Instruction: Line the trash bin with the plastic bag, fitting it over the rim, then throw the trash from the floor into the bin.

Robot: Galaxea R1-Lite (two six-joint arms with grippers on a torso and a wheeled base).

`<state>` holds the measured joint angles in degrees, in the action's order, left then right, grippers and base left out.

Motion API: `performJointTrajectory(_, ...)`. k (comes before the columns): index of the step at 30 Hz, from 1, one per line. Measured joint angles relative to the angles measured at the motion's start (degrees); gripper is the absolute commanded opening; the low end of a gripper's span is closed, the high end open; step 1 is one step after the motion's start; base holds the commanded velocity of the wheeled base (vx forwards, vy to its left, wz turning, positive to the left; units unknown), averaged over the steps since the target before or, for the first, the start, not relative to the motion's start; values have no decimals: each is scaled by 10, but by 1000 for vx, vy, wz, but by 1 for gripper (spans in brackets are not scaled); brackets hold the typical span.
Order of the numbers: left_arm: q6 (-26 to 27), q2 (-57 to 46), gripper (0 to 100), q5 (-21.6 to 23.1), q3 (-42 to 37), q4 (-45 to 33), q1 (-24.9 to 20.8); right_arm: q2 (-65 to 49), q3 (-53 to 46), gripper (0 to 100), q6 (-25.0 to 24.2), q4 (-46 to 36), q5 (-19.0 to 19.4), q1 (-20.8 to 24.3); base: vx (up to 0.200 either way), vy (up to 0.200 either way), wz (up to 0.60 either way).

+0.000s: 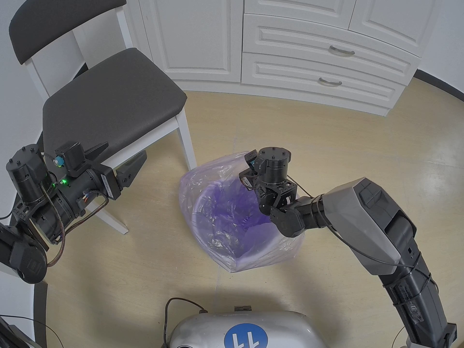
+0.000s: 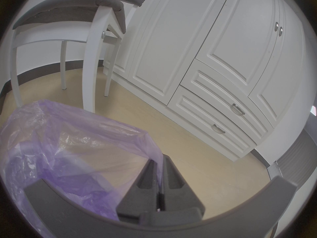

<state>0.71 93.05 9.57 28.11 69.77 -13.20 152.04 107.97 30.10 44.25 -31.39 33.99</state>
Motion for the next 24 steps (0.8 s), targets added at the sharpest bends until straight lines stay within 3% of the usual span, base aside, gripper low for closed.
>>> performJointTrajectory(5, 0, 0, 100, 0, 0, 0, 0, 0, 2, 0, 1, -2, 0, 1, 0, 0, 0)
performJointTrajectory(6, 0, 0, 100, 0, -1, 0, 0, 0, 2, 100, 1, -3, 0, 1, 0, 0, 0)
performJointTrajectory(14, 0, 1, 100, 0, -1, 0, 1, -14, -17, 100, 1, -23, 0, 6, 0, 0, 0)
performJointTrajectory(24, 3, 6, 100, 0, -4, 0, 5, -105, -182, 100, -21, -38, 7, 20, 0, 0, 0)
